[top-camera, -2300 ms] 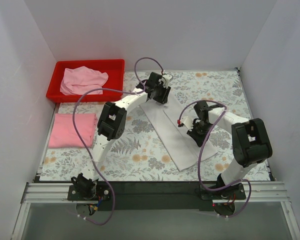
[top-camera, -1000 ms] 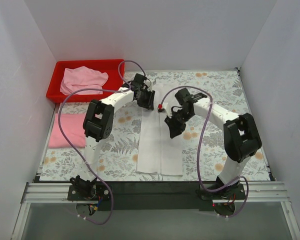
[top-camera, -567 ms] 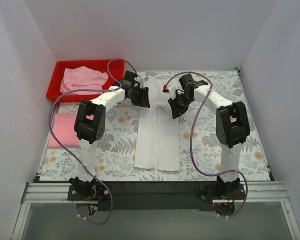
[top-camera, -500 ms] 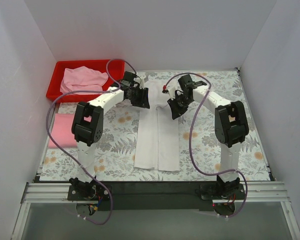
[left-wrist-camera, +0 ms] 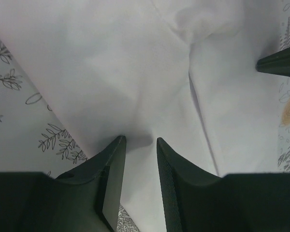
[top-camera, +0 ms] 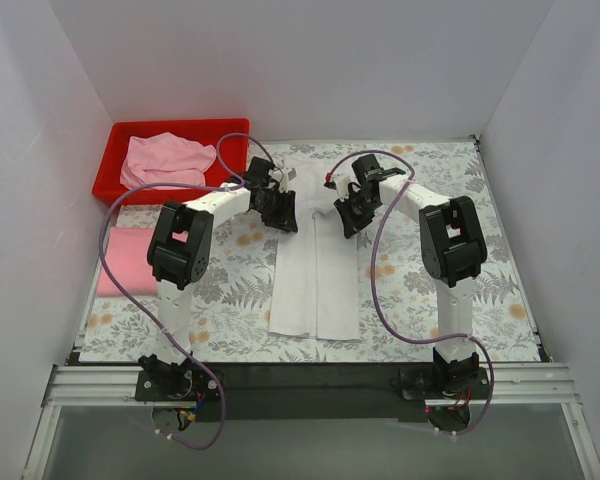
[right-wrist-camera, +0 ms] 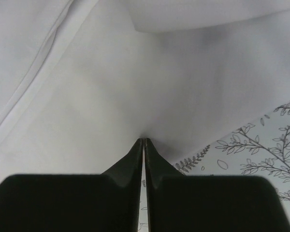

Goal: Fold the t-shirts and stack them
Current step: Fold the tshirt

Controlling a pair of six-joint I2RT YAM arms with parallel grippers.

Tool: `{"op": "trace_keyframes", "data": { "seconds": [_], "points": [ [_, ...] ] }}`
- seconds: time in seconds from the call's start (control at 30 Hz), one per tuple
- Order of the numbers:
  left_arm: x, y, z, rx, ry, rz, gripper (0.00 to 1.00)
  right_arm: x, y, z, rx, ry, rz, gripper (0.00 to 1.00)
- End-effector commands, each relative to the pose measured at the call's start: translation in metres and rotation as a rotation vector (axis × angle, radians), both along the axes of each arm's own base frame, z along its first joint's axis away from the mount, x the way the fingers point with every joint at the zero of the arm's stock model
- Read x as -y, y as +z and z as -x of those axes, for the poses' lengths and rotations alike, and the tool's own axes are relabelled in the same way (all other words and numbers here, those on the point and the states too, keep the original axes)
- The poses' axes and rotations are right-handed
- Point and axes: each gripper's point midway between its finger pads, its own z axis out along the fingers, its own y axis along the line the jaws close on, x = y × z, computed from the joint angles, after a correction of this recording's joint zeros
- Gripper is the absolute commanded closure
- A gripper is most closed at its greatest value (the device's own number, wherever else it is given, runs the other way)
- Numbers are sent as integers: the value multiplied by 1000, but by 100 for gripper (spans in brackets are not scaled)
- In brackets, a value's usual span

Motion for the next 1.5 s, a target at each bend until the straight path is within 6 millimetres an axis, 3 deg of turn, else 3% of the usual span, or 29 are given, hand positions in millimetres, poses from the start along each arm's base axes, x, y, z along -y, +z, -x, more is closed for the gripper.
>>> {"op": "trace_keyframes", "data": {
  "seconds": [0.0,0.27,0.43,0.63,0.73,0.77,0.83,0.87,0.93,0.97,1.03,1.07,1.1,1.13,1.17,1.23,1.27,1.3,1.33,1.37,1.43,1.47],
  "points": [
    [-7,-4,-21,45,31,-25,69,4,-5,-25,78,-56,30,91],
    [-5,-8,-66,83,64,-25,69,15,-16,-65,125,-98,55,92],
    [1,-9,-69,66,62,5,69,26,-16,-85,157,-123,72,91],
    [0,-5,-78,91,71,0,68,27,-8,-96,184,-131,66,90],
    [4,26,-88,157,34,33,66,18,17,-96,193,-108,7,77],
    [6,38,-89,184,20,43,66,14,41,-97,227,-99,-24,73],
    [9,86,-95,295,-17,80,64,4,77,-95,267,-64,-95,62],
    [10,106,-96,335,-31,95,62,0,111,-93,325,-49,-133,58],
    [12,140,-92,408,-76,120,56,-5,149,-87,382,-1,-185,50],
    [11,175,-87,473,-91,140,46,-4,183,-80,448,16,-210,48],
    [11,201,-72,518,-137,163,37,-3,212,-71,521,61,-227,44],
    [8,235,-61,595,-166,181,26,2,238,-61,579,73,-237,43],
    [6,250,-52,635,-187,193,19,3,250,-55,616,94,-241,42],
    [4,248,-41,639,-201,193,16,6,274,-45,678,118,-247,39],
    [0,281,-31,733,-200,220,16,7,278,-39,693,135,-246,21],
    [-2,300,-15,806,-218,253,15,11,297,-24,760,166,-252,19],
    [-4,289,-3,838,-251,259,14,12,299,-18,781,195,-249,10],
    [-8,311,16,914,-285,272,14,11,291,-6,761,236,-257,4],
    [-6,312,34,938,-359,295,14,15,303,8,821,295,-243,2],
    [-7,310,47,940,-393,304,14,16,300,19,824,337,-245,1],
    [-5,286,81,919,-472,284,13,13,271,51,773,441,-259,2],
    [-7,267,93,871,-478,243,13,15,274,67,812,485,-248,2]
  ]
}}
